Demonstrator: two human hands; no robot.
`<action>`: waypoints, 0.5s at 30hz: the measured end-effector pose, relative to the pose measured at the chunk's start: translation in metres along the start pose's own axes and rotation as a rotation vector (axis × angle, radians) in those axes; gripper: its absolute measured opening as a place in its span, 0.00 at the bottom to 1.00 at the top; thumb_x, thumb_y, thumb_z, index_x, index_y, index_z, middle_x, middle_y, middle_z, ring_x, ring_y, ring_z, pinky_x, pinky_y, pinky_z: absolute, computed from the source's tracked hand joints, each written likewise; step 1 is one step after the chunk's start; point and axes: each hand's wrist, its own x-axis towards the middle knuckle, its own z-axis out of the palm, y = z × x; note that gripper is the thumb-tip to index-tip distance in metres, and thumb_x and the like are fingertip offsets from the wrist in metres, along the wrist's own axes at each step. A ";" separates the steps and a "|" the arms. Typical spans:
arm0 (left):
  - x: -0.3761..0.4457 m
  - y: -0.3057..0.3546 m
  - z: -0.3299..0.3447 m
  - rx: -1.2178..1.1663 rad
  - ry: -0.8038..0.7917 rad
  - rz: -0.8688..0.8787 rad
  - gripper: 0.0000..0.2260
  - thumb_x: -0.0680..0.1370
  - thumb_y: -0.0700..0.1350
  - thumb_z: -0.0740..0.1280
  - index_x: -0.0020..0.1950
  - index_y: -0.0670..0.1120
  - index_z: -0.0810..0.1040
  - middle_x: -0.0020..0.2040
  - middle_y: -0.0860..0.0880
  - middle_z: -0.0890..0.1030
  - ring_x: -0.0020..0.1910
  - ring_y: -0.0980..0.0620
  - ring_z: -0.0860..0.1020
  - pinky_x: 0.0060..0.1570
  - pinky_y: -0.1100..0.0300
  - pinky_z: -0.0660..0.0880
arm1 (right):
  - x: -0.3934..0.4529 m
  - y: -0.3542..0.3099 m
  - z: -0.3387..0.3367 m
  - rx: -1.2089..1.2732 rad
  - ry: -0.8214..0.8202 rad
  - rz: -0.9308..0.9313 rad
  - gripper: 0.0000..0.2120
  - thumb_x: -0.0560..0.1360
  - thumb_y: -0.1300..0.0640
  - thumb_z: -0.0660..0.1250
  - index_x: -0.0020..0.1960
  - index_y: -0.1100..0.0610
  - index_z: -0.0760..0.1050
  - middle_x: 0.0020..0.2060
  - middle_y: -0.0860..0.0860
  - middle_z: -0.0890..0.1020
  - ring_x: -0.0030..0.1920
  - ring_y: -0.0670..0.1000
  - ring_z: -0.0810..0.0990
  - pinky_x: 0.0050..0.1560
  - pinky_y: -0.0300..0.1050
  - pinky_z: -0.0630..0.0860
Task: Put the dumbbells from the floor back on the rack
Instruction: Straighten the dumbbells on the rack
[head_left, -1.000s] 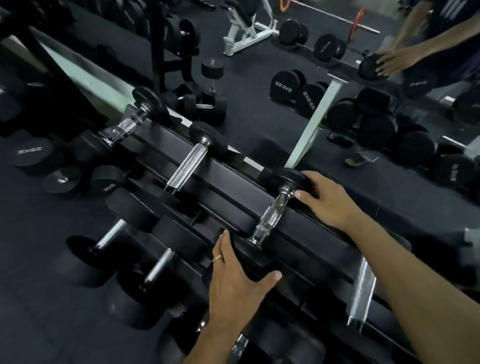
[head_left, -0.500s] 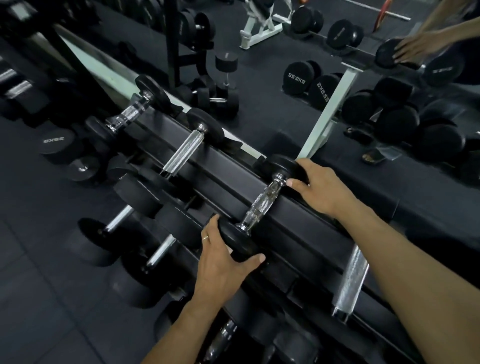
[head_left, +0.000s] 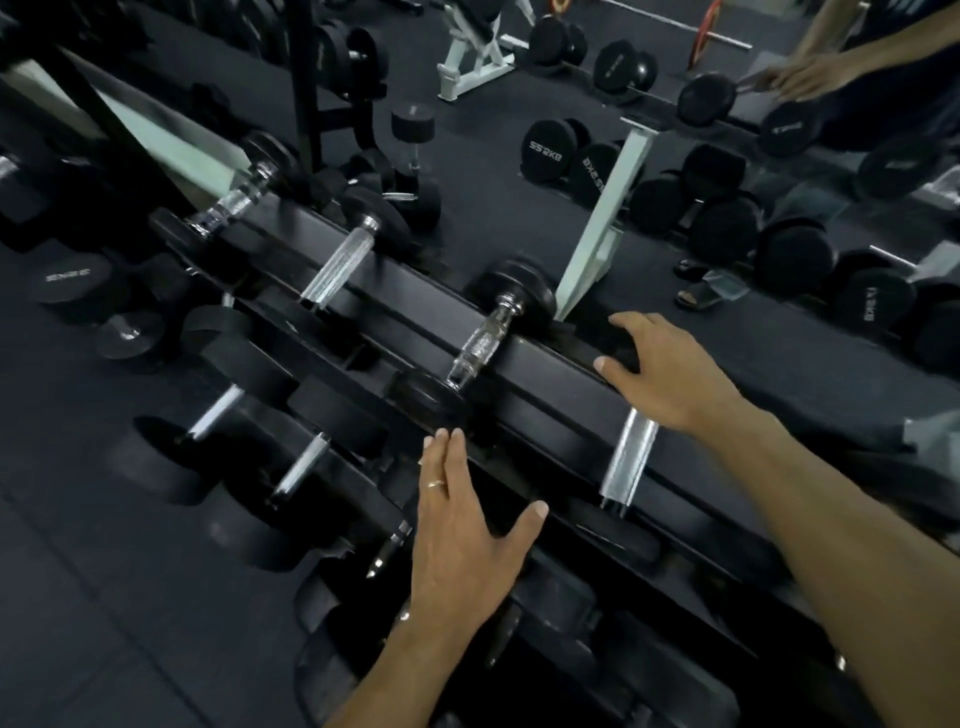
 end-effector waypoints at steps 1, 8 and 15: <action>-0.006 0.003 0.006 -0.005 -0.023 0.005 0.46 0.72 0.66 0.67 0.79 0.53 0.42 0.78 0.60 0.39 0.77 0.60 0.44 0.73 0.56 0.56 | -0.005 0.006 -0.003 0.003 0.012 0.002 0.27 0.79 0.49 0.65 0.75 0.56 0.64 0.69 0.56 0.71 0.65 0.57 0.73 0.63 0.49 0.69; -0.034 0.028 0.063 -0.052 -0.134 -0.070 0.52 0.67 0.70 0.68 0.78 0.54 0.39 0.77 0.61 0.39 0.77 0.59 0.43 0.75 0.53 0.58 | -0.020 0.058 -0.018 0.033 -0.048 0.111 0.34 0.78 0.47 0.67 0.77 0.57 0.59 0.70 0.57 0.69 0.69 0.59 0.70 0.67 0.51 0.67; -0.038 0.053 0.103 -0.178 -0.051 -0.234 0.58 0.65 0.66 0.74 0.77 0.55 0.33 0.78 0.60 0.39 0.77 0.57 0.47 0.73 0.55 0.58 | -0.009 0.090 -0.021 0.164 -0.132 -0.036 0.22 0.77 0.52 0.69 0.70 0.49 0.69 0.60 0.51 0.80 0.62 0.52 0.78 0.62 0.45 0.72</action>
